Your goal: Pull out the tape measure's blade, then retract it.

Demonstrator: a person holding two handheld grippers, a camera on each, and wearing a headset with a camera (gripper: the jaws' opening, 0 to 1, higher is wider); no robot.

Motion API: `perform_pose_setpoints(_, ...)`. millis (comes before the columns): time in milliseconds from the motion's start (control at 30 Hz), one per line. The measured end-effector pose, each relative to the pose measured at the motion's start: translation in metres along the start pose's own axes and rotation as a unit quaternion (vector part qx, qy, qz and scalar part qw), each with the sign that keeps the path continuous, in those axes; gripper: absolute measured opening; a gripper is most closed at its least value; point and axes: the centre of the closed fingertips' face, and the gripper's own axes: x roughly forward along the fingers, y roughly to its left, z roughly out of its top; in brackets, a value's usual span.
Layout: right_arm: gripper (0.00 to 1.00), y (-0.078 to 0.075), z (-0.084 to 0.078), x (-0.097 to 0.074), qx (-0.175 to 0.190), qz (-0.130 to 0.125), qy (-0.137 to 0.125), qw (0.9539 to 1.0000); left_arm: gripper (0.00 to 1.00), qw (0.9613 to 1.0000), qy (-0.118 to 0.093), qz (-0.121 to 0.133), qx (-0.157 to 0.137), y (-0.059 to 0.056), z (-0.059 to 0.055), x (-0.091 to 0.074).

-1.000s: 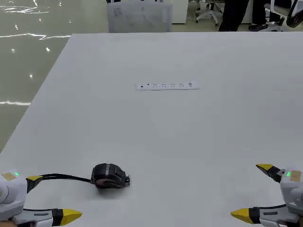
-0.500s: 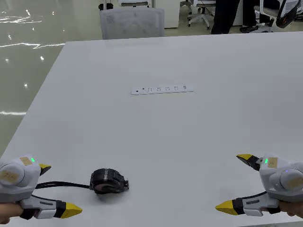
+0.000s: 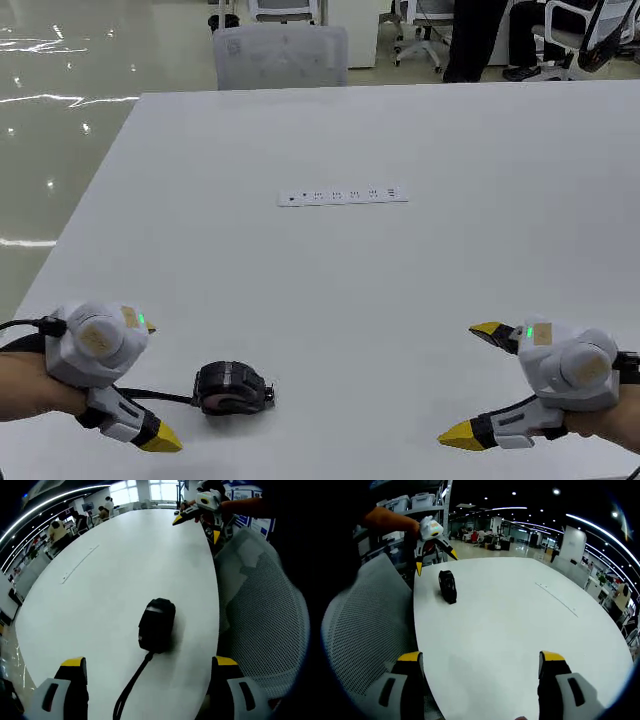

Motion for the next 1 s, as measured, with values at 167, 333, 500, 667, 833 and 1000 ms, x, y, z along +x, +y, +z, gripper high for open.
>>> perform_pose_setpoints(167, 0.97, 0.010, 0.020, 0.018, 0.002, 0.028, 0.002, 0.9996, 0.97, 0.9999, -0.007, -0.010, 0.001, 0.006, 0.013, 0.005)
perform_pose_setpoints(333, 0.92, 0.027, 0.054, 0.041, -0.030, 0.059, -0.018, 0.9976, 0.81, 0.9994, 0.001, -0.027, 0.020, 0.004, 0.020, 0.016)
perform_pose_setpoints(500, 0.90, 0.049, 0.069, 0.068, -0.066, 0.094, -0.012, 0.9933, 0.68, 0.9985, 0.004, -0.034, 0.043, 0.002, 0.028, 0.029)
perform_pose_setpoints(667, 0.88, 0.061, 0.069, 0.094, -0.081, 0.107, -0.002, 0.9909, 0.58, 0.9978, -0.007, -0.042, 0.050, -0.003, 0.041, 0.037)
perform_pose_setpoints(833, 0.86, 0.066, 0.074, 0.110, -0.083, 0.116, 0.005, 0.9898, 0.48, 0.9953, -0.005, -0.051, 0.082, -0.011, 0.045, 0.046)
perform_pose_setpoints(1000, 0.82, 0.065, 0.087, 0.125, -0.090, 0.125, 0.003, 0.9881, 0.39, 0.9937, 0.007, -0.057, 0.096, -0.012, 0.043, 0.054)
